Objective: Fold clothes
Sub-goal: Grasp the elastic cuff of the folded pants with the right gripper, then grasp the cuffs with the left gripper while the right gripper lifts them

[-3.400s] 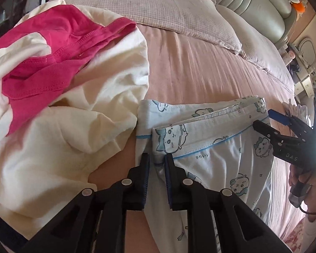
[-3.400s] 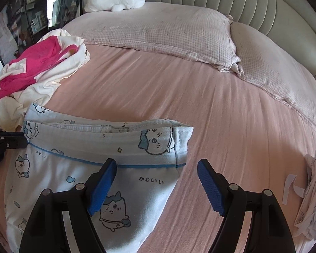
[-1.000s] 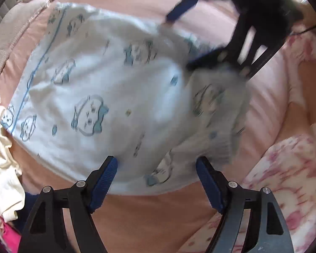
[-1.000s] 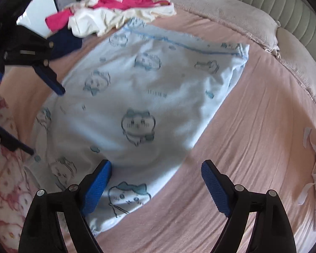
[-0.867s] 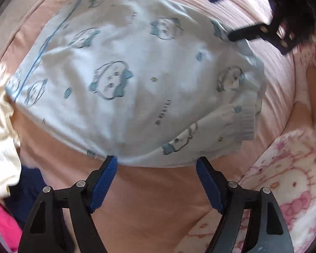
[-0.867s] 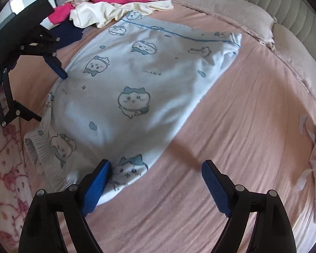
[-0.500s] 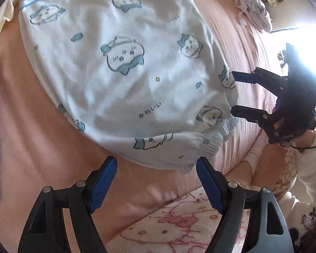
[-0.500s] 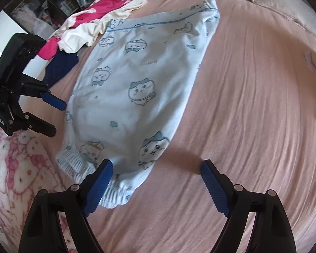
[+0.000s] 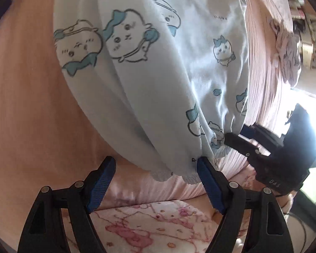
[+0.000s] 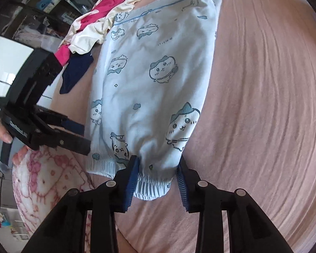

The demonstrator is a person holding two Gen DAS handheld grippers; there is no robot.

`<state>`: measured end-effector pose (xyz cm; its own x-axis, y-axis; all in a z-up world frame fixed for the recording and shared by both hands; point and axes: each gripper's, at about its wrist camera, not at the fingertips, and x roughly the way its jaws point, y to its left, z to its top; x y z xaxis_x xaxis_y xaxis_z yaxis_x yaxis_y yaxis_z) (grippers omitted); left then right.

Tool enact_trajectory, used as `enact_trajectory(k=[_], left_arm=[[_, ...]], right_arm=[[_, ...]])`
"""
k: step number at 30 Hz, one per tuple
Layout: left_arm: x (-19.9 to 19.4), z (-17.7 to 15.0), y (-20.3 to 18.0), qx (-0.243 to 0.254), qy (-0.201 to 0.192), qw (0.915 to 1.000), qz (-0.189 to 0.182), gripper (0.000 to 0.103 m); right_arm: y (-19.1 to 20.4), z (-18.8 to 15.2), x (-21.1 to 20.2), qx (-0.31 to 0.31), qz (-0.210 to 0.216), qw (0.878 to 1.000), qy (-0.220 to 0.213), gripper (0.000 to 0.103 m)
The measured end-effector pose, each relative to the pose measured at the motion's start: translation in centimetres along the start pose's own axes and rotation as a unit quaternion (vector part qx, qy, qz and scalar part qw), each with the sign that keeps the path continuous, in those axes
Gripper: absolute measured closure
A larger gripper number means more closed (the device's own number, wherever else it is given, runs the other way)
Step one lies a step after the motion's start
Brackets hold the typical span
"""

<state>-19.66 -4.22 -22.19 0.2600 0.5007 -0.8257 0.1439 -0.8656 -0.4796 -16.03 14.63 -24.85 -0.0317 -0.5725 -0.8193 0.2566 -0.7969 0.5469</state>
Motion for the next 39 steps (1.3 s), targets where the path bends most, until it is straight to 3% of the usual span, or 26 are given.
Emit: enact_trajectory(k=[4, 8, 10, 14, 16, 17, 18, 22, 24, 30, 33, 34, 39], left_arm=[[-1.3, -1.0, 0.2, -0.043, -0.040, 0.9975, -0.041, 0.024], [-0.1, -1.1, -0.7, -0.057, -0.038, 0.9974, -0.021, 0.024], [1.5, -0.9, -1.6, -0.056, -0.024, 0.9981, 0.008, 0.023], [3.2, -0.5, -3.7, -0.033, -0.022, 0.9982, 0.044, 0.025], [3.3, -0.4, -5.1, -0.004, -0.038, 0.9982, 0.047, 0.061], [3.5, -0.4, -5.5, 0.005, -0.041, 0.9974, 0.059, 0.075], [3.8, -0.5, -5.9, 0.010, -0.043, 0.9965, 0.071, 0.077], [3.9, -0.6, -6.6, 0.015, -0.055, 0.9962, 0.066, 0.082], [3.7, -0.8, -7.2, 0.022, -0.067, 0.9963, 0.049, 0.085], [2.2, -2.4, -9.4, 0.042, -0.120, 0.9917, -0.019, 0.086], [1.8, -2.9, -9.7, 0.037, -0.129, 0.9899, -0.045, 0.086], [0.9, -1.5, -9.0, 0.036, -0.128, 0.9898, -0.051, 0.086], [0.8, -1.9, -2.9, 0.027, -0.113, 0.9887, -0.095, 0.086]], right_arm=[[-1.5, -0.4, -0.7, 0.042, 0.034, 0.999, -0.004, 0.068], [-1.9, -0.7, -0.9, 0.050, 0.044, 0.998, 0.001, 0.068], [-1.5, -0.6, -0.7, 0.042, 0.040, 0.998, 0.005, 0.065], [-0.3, -0.4, -0.1, 0.018, 0.046, 0.999, 0.002, 0.040], [0.8, -0.5, 0.1, -0.014, 0.023, 1.000, -0.001, 0.040], [1.2, -0.6, 0.1, -0.027, 0.013, 1.000, -0.005, 0.045], [1.4, -0.6, -0.1, -0.036, 0.004, 0.999, -0.010, 0.063], [2.5, -0.8, -0.6, -0.071, -0.029, 0.997, -0.029, 0.077], [3.0, -0.9, -0.9, -0.088, -0.045, 0.994, -0.039, 0.092], [4.1, -1.9, -4.1, -0.113, -0.023, 0.989, -0.089, 0.093], [3.9, -2.4, -5.5, -0.092, 0.002, 0.991, -0.100, 0.093], [3.8, -2.5, -5.9, -0.083, 0.011, 0.991, -0.103, 0.093], [3.8, -3.5, -7.9, -0.050, 0.044, 0.992, -0.110, 0.093]])
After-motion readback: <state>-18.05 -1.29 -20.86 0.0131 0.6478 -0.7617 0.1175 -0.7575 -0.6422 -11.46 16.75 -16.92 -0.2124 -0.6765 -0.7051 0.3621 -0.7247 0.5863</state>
